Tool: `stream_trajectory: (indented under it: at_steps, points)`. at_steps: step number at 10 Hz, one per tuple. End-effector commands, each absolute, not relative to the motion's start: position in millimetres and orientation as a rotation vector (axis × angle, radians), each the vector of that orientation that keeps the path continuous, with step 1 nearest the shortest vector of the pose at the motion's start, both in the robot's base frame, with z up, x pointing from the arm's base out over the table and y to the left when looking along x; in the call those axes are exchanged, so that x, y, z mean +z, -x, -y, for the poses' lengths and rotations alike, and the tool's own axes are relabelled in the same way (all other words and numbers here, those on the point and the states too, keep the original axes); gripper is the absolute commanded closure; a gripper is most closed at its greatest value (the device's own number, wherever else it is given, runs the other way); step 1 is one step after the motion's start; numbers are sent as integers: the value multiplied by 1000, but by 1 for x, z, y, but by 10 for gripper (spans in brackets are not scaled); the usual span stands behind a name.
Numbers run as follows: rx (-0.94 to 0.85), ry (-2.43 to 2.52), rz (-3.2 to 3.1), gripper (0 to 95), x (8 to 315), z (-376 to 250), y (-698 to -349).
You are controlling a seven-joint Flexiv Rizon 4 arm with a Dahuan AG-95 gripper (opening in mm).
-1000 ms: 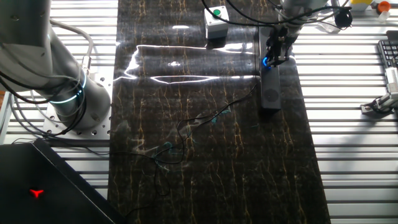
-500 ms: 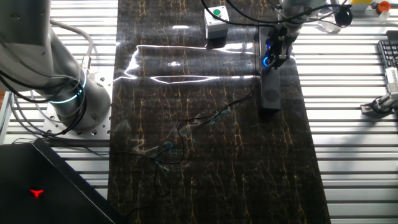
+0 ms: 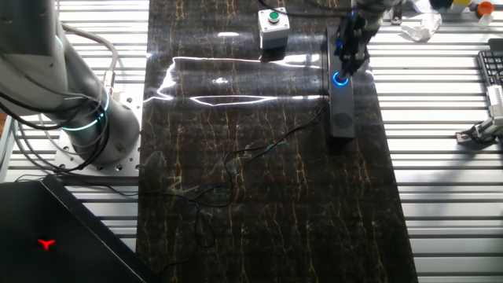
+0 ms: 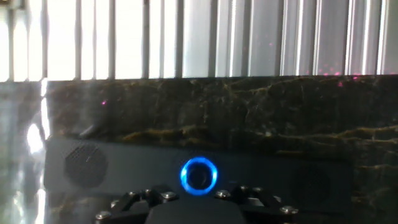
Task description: Turn the knob to increase the volume of the speaker
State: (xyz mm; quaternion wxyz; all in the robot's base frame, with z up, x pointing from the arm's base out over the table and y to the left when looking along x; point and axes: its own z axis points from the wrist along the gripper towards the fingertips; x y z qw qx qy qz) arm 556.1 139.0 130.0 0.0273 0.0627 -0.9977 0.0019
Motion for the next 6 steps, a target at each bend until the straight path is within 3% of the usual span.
stream_trajectory:
  at_steps: [1,6]
  points:
    - [15,-244,3085,950,145,-147,-549]
    - [50,-308,3076,950,185,-182,-517]
